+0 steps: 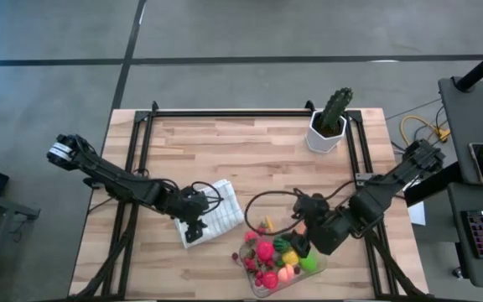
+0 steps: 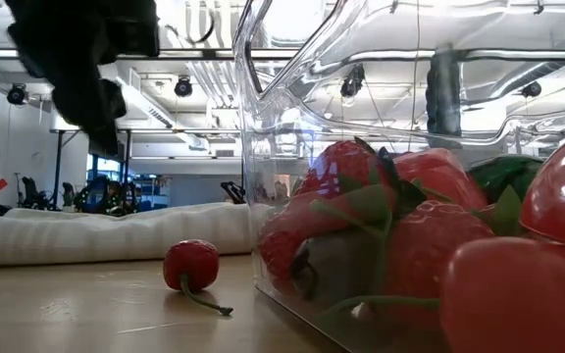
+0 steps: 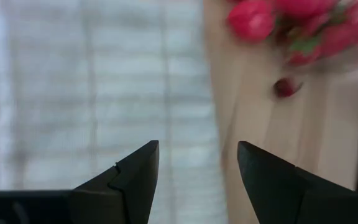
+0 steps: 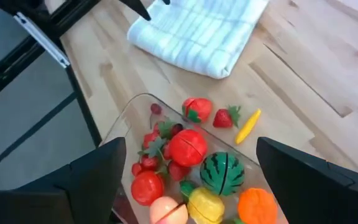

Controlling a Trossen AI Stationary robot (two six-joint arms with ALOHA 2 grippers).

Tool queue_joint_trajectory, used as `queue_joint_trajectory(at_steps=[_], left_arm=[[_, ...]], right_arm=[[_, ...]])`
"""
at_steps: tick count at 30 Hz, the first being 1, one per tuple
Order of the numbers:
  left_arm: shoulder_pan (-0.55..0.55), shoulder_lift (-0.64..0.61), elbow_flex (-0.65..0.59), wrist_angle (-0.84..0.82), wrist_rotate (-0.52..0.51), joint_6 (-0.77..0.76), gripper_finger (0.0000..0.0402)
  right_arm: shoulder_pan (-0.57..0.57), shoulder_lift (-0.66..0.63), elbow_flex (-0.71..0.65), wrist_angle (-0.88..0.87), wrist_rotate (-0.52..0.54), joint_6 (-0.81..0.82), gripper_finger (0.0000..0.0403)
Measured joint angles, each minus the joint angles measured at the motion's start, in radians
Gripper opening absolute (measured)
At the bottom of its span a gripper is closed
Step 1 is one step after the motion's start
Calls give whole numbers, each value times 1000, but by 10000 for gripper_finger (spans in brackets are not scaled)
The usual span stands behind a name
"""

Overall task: Pick and placing Produce into tupperware
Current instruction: Put the red cherry into the transparent bin

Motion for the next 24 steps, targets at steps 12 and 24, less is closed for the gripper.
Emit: queue_joint_trajectory(at_steps=[12, 24], left_arm=[[-43, 12, -14, 103, 12, 112, 202], [8, 12, -46, 183, -9, 305, 202]], right_arm=[[0, -14, -14, -37, 3, -75, 352], [-21, -14, -16, -340, -77, 436, 353]])
